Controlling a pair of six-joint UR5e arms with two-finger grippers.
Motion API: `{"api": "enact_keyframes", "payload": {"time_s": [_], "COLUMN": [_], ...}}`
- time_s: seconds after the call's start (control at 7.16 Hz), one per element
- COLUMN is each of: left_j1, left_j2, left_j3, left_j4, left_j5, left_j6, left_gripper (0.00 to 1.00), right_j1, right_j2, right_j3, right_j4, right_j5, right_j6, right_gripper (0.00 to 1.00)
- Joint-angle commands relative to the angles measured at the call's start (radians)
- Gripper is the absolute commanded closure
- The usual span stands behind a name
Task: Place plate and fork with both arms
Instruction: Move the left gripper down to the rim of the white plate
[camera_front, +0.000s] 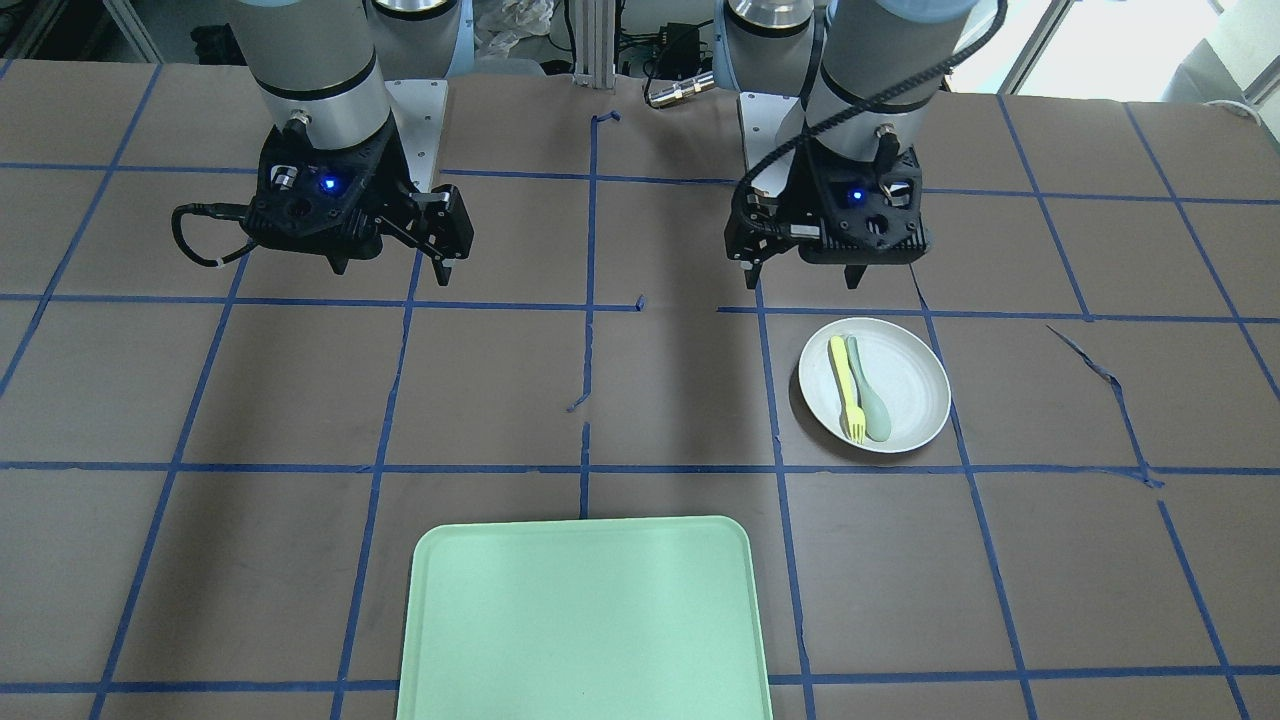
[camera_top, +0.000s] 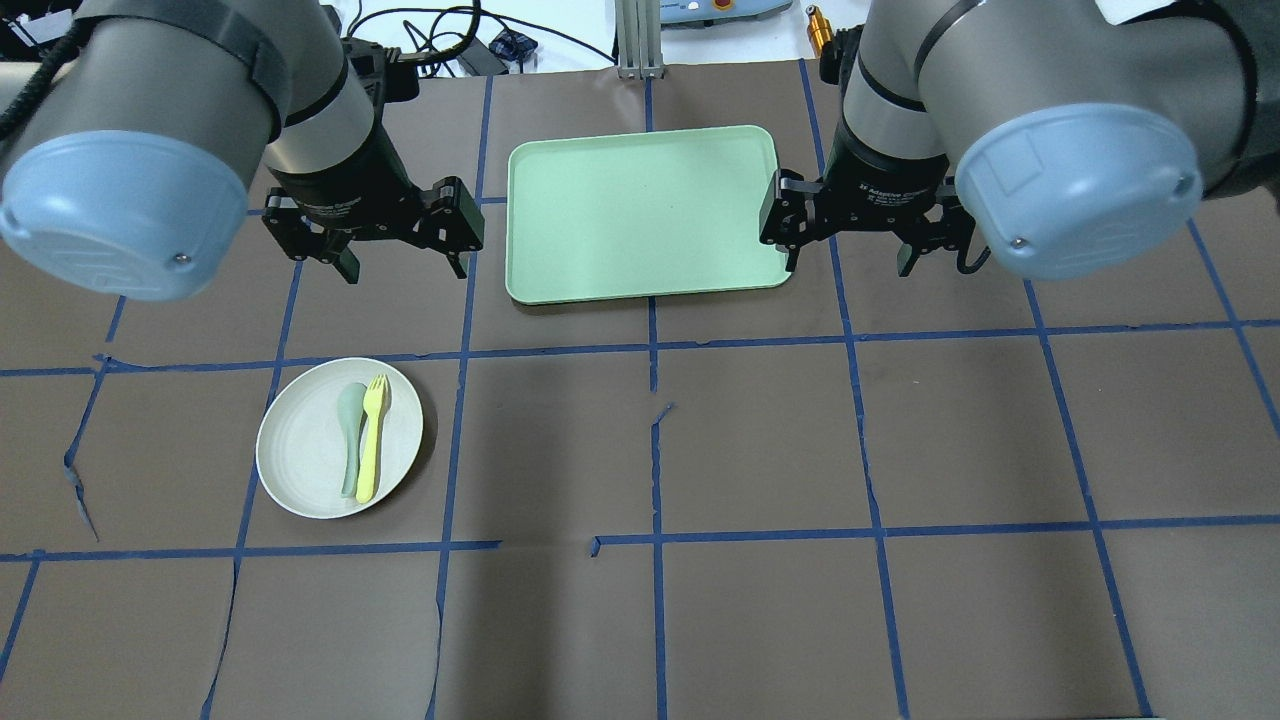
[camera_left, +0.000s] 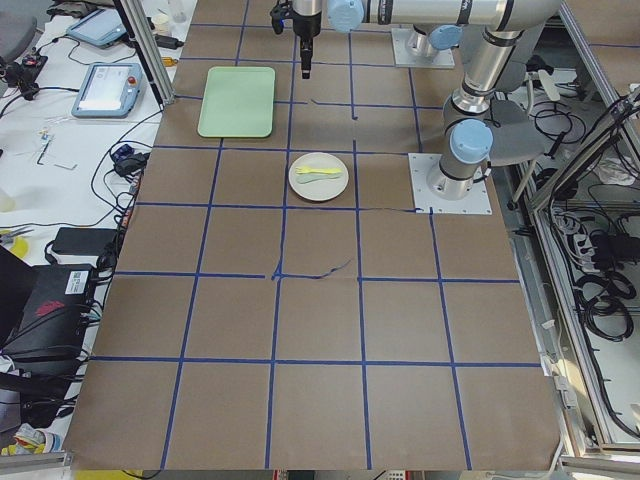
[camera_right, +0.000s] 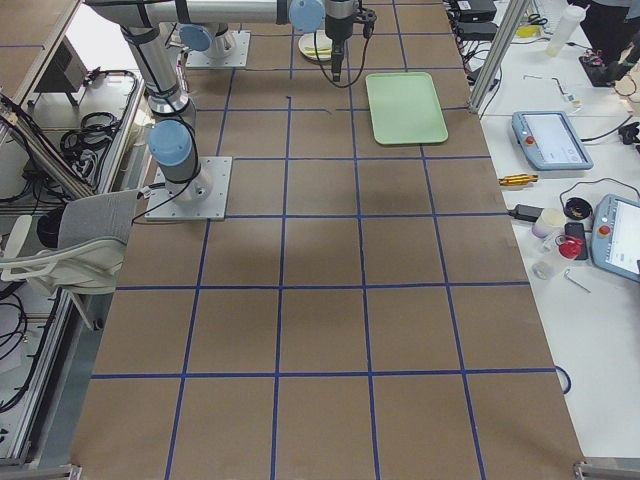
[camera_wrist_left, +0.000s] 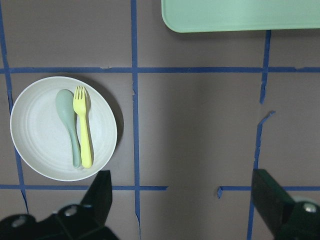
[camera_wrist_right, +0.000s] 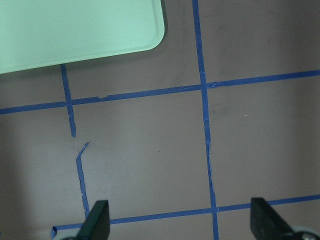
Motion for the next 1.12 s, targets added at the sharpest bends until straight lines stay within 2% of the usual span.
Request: {"api": "enact_keyframes", "payload": {"time_s": [0.0,0.56,0.7,0.98], "left_j1": [0.168,0.215,0.26,0.435], "left_j2": [0.004,0.009,-0.016,-0.056], "left_j3": [-0.067,-0.081,-0.119,-0.376], "left_j4": [0.002,-0.003,0.032,0.396], "left_j5": [-0.002,0.001,0.007,0.0], "left_j6": [0.157,0.239,0.312,0.491], "left_gripper": [0.0,0.0,0.05,0.05], "right_j1": [0.0,0.0,0.0,0.0], "right_j2": [-0.001,0.001,0.001,0.001], "right_j3": [0.004,-0.001,0.001,0.007], "right_j4": [0.0,0.0,0.0,-0.002], "right_j5": [0.0,0.0,-0.003,-0.003], "right_j6": [0.0,0.0,0.0,0.0], "right_gripper": [0.0,0.0,0.0,0.0]}}
